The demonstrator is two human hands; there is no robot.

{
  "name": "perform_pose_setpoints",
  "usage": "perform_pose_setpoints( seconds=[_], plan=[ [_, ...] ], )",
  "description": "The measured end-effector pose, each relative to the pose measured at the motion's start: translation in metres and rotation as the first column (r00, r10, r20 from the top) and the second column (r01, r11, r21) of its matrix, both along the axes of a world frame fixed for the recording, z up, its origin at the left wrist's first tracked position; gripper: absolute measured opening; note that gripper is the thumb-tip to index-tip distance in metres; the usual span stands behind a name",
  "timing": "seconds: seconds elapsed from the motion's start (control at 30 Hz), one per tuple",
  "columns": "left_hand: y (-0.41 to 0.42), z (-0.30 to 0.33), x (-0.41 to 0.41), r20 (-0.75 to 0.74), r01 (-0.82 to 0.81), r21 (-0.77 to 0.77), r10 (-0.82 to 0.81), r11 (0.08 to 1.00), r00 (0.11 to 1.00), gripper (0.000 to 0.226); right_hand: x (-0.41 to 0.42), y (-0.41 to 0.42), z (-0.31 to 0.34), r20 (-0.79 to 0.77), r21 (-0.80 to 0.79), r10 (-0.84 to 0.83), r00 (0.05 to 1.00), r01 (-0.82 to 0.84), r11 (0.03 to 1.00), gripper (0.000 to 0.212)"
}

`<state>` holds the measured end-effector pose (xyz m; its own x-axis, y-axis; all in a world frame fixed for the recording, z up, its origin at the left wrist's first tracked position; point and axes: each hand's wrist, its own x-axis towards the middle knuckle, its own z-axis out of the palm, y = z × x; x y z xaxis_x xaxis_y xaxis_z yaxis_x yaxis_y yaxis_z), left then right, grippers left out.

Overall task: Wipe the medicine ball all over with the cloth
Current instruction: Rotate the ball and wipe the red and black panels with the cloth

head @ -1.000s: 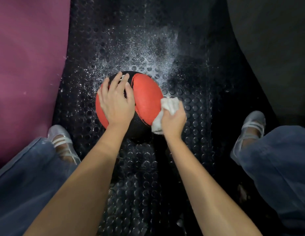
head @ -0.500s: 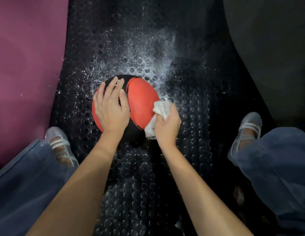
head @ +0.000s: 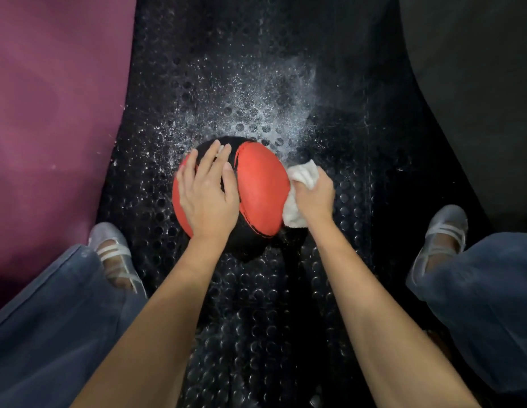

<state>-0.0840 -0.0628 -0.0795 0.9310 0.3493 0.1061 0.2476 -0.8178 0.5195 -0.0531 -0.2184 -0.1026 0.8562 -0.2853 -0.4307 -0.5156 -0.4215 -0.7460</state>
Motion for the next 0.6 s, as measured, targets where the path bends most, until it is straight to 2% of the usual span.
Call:
perform_pose_setpoints(
  seconds=[0.07, 0.1, 0.2, 0.27, 0.37, 0.47, 0.6],
  plan=[
    [-0.006, 0.001, -0.004, 0.009, 0.018, 0.008, -0.018, 1.0, 1.0, 0.048, 0.011, -0.007, -0.008, -0.143, 0.045, -0.018, 0.99, 0.024, 0.999, 0.009],
    [-0.009, 0.001, -0.004, 0.014, 0.018, 0.019, -0.018, 1.0, 1.0, 0.048, 0.017, -0.008, -0.009, -0.154, 0.047, -0.006, 0.988, 0.014, 0.999, 0.007],
    [-0.009, 0.001, 0.002, 0.013, -0.009, 0.038, 0.008, 0.999, 1.0, 0.048, 0.024, 0.003, 0.012, -0.048, -0.102, 0.086, 0.995, -0.09, 0.991, 0.008],
    [-0.006, 0.0, 0.003, -0.01, -0.01, 0.047, 0.01, 0.999, 1.0, 0.048, 0.012, 0.015, 0.029, 0.099, -0.218, 0.166, 0.981, -0.141, 0.966, 0.018],
    [-0.009, 0.001, 0.005, -0.038, -0.006, 0.061, 0.009, 0.998, 0.999, 0.051, -0.007, 0.031, 0.048, 0.268, -0.252, 0.329, 0.906, -0.263, 0.931, 0.036],
    [-0.013, 0.005, 0.01, -0.061, 0.04, 0.061, -0.037, 0.997, 0.997, 0.052, 0.005, 0.029, 0.046, 0.241, -0.28, 0.269, 0.933, -0.198, 0.939, 0.039],
    [0.002, 0.004, 0.005, -0.037, 0.245, 0.037, -0.244, 0.969, 0.969, 0.053, 0.021, 0.015, 0.04, 0.166, -0.313, 0.287, 0.943, -0.225, 0.923, 0.029]
  ],
)
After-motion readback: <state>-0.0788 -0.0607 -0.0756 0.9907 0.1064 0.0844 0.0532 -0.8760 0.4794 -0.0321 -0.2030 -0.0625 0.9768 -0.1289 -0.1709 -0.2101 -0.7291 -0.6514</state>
